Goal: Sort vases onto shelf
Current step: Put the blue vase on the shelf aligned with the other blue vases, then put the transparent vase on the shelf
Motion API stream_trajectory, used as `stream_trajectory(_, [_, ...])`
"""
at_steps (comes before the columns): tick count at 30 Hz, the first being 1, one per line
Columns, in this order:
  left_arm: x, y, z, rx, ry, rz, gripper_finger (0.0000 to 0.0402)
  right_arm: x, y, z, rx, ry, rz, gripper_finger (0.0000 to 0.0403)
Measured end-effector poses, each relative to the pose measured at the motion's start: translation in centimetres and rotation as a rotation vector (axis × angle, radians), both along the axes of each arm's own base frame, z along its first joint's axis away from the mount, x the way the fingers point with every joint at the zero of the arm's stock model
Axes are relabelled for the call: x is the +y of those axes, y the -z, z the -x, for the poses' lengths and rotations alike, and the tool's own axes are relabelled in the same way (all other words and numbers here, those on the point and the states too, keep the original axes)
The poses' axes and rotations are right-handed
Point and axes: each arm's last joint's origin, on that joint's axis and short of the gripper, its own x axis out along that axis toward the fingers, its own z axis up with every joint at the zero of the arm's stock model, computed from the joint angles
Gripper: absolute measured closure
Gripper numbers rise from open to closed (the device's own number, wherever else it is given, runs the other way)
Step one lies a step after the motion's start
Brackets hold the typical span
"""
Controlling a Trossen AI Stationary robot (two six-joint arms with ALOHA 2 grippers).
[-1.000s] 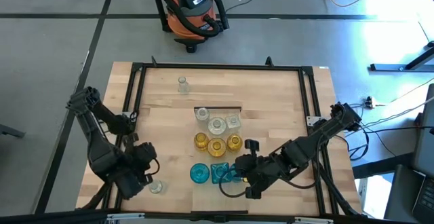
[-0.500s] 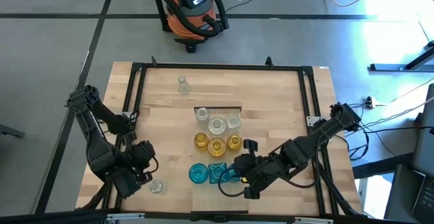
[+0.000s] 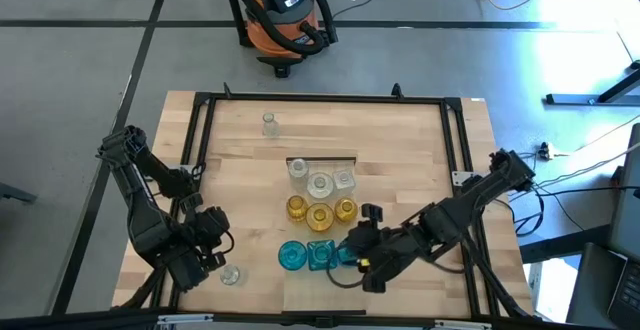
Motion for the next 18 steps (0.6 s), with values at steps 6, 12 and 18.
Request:
stream_trajectory(6, [0.0,0.0,0.0,-0.009,0.0,-0.006,0.0308,-0.8,-1.4,3.6,0.083,0.131,-0.022,0.0203])
stream_trajectory(12, [0.1,-0.1,-0.1,-0.036,0.003,-0.025,0.0308,1.9,0.9,7.4,0.24,0.158,0.021,0.0205])
stream_trajectory(18, [0.3,-0.1,-0.4,-0.051,-0.003,-0.041,0.0308,2.9,3.7,8.1,0.315,0.232,-0.023,0.0205])
